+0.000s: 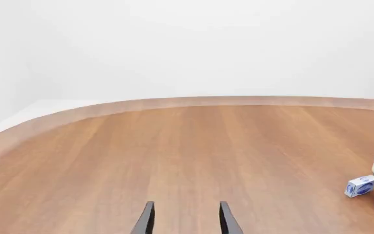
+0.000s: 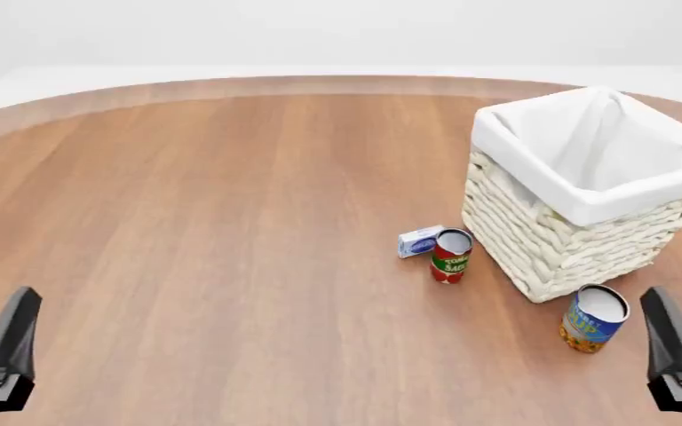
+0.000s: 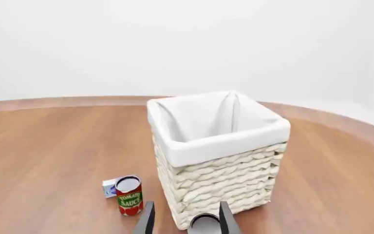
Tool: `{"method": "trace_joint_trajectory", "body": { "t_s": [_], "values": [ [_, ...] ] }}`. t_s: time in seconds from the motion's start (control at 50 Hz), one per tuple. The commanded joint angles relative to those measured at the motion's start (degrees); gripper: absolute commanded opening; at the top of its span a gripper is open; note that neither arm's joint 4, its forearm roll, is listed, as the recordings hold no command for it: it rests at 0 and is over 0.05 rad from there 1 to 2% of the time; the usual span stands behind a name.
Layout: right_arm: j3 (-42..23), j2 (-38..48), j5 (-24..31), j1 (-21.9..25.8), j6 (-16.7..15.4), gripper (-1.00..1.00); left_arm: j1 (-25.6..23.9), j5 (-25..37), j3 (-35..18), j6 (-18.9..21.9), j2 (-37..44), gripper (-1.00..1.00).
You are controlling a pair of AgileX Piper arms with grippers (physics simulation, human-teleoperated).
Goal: Pick up the ketchup, and put it in the basket.
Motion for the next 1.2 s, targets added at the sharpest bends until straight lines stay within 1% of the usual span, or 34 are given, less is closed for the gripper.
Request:
{"method": "trace_joint_trajectory", "body": {
  "t_s": [0.02,0.34,0.52,0.6,0.64,0.66,0.68,0.74,0.86,0.94,1.08,1.12,1.18,1.2],
  "values": [
    [-0.30,0.04,-0.38,1.08,-0.94,1.00,0.00,-0.02,-0.26,-0.01,0.33,1.00],
    [-0.21,0.02,-0.52,1.72,-2.19,1.00,0.00,0.06,-0.37,0.00,0.36,1.00],
    [-0.56,-0.01,-0.80,3.42,-3.33,1.00,0.00,0.04,-0.37,-0.01,0.37,1.00],
    [-0.99,-0.02,-0.64,5.62,-3.79,1.00,0.00,0.04,-0.37,-0.01,0.40,1.00],
    [-1.10,-0.02,-0.64,6.00,-4.02,1.00,0.00,0.04,-0.37,0.00,0.37,1.00],
    [-1.32,0.00,-0.62,6.52,-4.61,1.00,0.00,0.04,-0.37,0.01,0.39,1.00],
    [-1.70,-0.01,-0.38,7.72,-4.67,1.00,0.01,0.04,-0.37,0.00,0.37,1.00],
    [-2.04,-0.01,-0.12,9.18,-5.28,1.00,0.00,0.04,-0.37,-0.01,0.38,1.00],
    [-2.60,0.00,0.64,11.35,-5.88,1.00,0.00,0.04,-0.37,-0.01,0.39,1.00],
    [-3.10,0.05,1.48,12.58,-5.28,1.00,-0.01,0.04,-0.37,-0.01,0.39,1.00],
    [-3.84,0.18,2.26,15.05,-5.53,1.00,-0.01,0.04,-0.37,0.00,0.39,1.00],
    [-3.93,1.93,1.12,16.28,-5.05,1.00,0.00,0.04,-0.37,0.01,0.40,1.00],
    [-3.92,2.01,1.03,16.28,-5.05,1.00,0.00,0.04,-0.37,0.01,0.40,1.00],
    [-4.62,3.96,0.06,17.98,-4.93,1.00,0.00,0.04,-0.37,0.00,0.38,1.00]
  ]
}}
